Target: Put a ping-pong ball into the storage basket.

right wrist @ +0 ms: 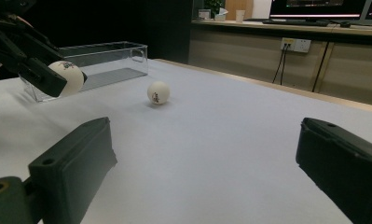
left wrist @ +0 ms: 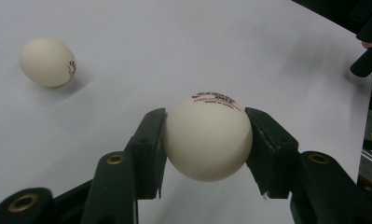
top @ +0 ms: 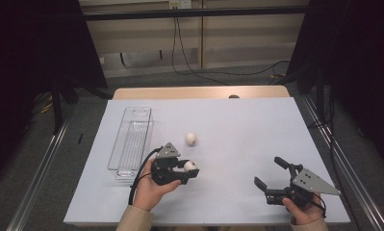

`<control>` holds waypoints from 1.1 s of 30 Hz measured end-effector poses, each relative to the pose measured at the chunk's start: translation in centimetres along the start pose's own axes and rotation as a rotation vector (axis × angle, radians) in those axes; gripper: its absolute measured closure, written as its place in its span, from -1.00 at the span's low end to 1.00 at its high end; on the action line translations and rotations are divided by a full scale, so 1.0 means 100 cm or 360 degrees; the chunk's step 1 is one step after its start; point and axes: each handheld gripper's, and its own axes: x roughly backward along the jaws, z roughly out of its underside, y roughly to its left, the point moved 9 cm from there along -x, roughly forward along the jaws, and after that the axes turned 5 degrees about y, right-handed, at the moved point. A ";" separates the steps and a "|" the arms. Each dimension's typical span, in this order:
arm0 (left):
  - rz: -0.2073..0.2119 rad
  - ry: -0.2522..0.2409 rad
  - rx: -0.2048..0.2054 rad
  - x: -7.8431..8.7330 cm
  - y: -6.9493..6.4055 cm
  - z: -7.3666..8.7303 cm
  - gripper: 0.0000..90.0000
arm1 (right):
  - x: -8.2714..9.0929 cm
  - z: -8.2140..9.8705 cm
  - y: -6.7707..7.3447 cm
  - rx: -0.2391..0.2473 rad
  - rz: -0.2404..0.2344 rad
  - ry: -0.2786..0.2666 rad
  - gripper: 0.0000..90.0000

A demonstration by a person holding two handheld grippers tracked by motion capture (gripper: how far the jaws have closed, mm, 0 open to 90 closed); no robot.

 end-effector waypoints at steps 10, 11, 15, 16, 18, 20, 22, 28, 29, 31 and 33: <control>-0.0016 0.0009 0.0007 0.002 0.004 0.001 0.13 | -0.001 0.000 0.001 0.0007 -0.0003 0.0000 -0.93; -0.0016 0.0005 0.0011 0.003 0.004 0.001 0.13 | -0.001 0.000 0.001 0.0007 -0.0005 0.0000 -0.93; -0.0039 -0.0004 0.0025 0.006 0.009 0.000 0.14 | -0.001 0.000 0.002 0.0008 -0.0010 0.0003 -0.93; -0.0047 -0.0002 0.0026 0.007 0.010 0.001 0.13 | -0.001 0.000 0.002 0.0008 -0.0011 0.0002 -0.93; -0.0052 -0.0007 0.0030 0.008 0.010 0.000 0.13 | -0.001 0.000 0.002 0.0008 -0.0011 0.0004 -0.93; -0.0055 -0.0009 0.0022 0.010 0.011 0.000 0.13 | -0.001 0.000 0.002 0.0014 -0.0010 0.0008 -0.93; -0.0057 -0.0015 0.0032 0.011 0.012 0.000 0.13 | -0.002 0.000 0.002 0.0014 -0.0009 0.0007 -0.93; -0.0082 -0.0002 0.0023 0.013 0.014 0.000 0.13 | -0.001 0.000 0.002 0.0014 -0.0005 0.0003 -0.93; -0.0085 -0.0003 0.0024 0.014 0.015 0.000 0.13 | -0.001 0.000 0.002 0.0011 -0.0004 0.0005 -0.93; -0.0093 -0.0010 0.0029 0.015 0.016 -0.001 0.13 | -0.001 0.000 0.002 0.0007 -0.0004 0.0002 -0.93; -0.0098 -0.0013 0.0024 0.016 0.017 -0.002 0.13 | 0.000 0.000 0.002 0.0010 -0.0002 -0.0001 -0.93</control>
